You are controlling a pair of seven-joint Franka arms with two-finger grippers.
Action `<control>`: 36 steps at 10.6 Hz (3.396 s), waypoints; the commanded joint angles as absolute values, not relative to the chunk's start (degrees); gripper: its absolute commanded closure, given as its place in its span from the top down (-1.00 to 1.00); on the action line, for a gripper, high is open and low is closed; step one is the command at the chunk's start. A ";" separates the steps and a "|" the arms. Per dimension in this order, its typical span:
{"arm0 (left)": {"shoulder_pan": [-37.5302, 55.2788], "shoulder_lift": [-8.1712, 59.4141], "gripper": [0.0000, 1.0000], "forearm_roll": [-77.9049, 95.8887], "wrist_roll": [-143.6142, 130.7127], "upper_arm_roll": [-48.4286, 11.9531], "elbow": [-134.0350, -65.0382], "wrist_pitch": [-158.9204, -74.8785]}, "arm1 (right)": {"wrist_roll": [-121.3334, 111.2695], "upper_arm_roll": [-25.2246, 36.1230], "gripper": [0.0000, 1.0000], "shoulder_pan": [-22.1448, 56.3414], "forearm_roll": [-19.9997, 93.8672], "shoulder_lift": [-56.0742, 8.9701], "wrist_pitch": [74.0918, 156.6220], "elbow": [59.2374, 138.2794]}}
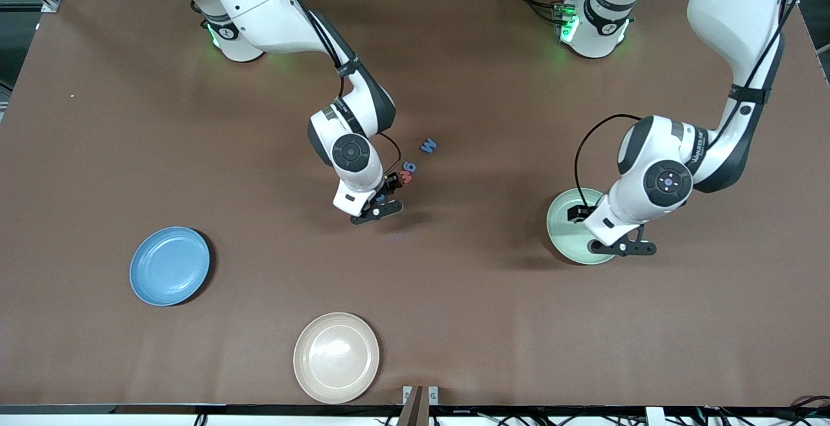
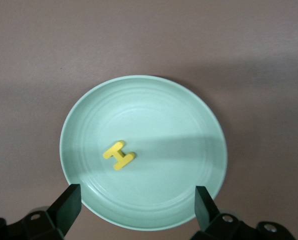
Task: Sort upper and lower case letters into plates
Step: 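Carry the H to the green plate while the right gripper grasps blue e, then release the H onto the green plate and raise the left gripper, then grasp the pink lowercase a with the left gripper and lift it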
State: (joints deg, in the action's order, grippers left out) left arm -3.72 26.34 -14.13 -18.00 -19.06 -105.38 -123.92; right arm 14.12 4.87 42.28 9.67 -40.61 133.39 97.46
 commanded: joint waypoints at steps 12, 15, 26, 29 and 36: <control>1.58 20.21 1.00 -13.62 -31.01 -28.46 -106.26 -118.74 | 15.30 10.43 -1.00 42.45 8.09 -37.28 132.55 99.05; 3.50 20.65 1.00 -13.71 -31.46 -32.86 -105.73 -119.52 | 5.14 16.43 -1.00 38.53 8.17 -33.06 127.20 98.96; 43.73 41.56 1.00 -11.69 -64.04 -15.32 -77.44 -126.37 | -25.23 16.44 -0.84 9.58 4.66 -34.45 128.22 96.77; 51.83 46.21 0.95 -8.18 -71.44 -8.46 -73.49 -128.49 | -24.96 16.26 1.00 9.05 5.80 -35.68 130.69 96.06; 57.65 55.10 0.80 -8.00 -72.95 -7.03 -68.55 -131.39 | -24.70 14.24 1.00 9.85 8.88 -37.44 130.78 96.06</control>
State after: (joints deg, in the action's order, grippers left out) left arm 56.22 53.38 -9.33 -72.42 -8.27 -71.03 -131.01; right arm -24.92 14.34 10.33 7.98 -36.23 130.68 96.98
